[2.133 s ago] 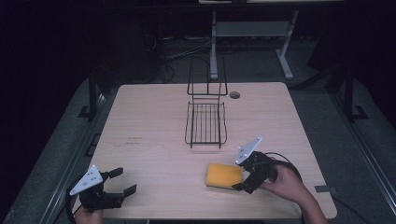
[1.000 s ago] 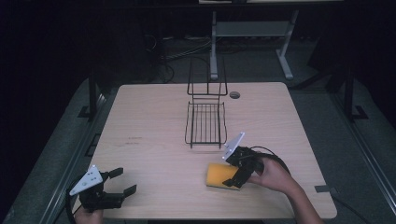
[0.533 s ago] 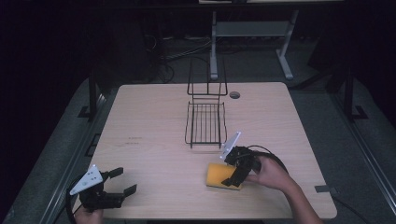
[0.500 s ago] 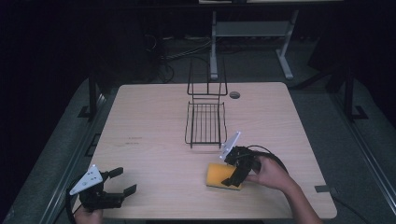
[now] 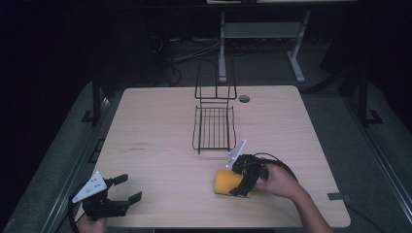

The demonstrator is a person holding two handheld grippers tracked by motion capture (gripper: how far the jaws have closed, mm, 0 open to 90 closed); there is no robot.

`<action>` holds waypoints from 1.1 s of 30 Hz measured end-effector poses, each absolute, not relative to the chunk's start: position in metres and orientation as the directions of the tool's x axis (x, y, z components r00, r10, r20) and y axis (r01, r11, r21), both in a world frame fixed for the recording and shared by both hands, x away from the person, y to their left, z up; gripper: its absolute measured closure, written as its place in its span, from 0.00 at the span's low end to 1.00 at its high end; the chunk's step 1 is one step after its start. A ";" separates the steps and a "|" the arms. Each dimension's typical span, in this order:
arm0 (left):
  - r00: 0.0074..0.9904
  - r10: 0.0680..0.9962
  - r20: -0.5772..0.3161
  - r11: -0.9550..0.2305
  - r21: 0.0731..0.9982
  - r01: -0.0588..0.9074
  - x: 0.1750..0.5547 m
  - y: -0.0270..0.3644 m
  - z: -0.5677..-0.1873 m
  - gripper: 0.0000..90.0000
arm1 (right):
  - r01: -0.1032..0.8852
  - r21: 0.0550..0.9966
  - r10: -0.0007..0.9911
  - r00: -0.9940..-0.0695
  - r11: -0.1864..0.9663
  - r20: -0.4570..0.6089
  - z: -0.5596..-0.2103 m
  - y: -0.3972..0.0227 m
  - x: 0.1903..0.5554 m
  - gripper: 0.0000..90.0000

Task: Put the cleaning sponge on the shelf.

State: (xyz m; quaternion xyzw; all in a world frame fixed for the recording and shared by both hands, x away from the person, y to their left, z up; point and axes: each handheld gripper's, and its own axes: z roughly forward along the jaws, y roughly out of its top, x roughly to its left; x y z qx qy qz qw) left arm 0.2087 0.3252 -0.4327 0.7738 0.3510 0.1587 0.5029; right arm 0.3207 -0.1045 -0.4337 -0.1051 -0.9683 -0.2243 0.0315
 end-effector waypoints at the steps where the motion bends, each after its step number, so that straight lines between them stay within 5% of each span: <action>1: 0.703 0.703 -0.108 -0.247 0.890 0.384 0.209 0.326 -0.433 0.16 | 0.214 0.426 0.184 -0.977 0.879 0.110 -0.435 -0.104 0.320 0.17; 33: 0.703 0.702 -0.116 -0.238 0.892 0.385 0.208 0.326 -0.433 0.16 | 0.198 0.407 0.191 -0.980 0.892 0.059 -0.447 -0.099 0.316 0.17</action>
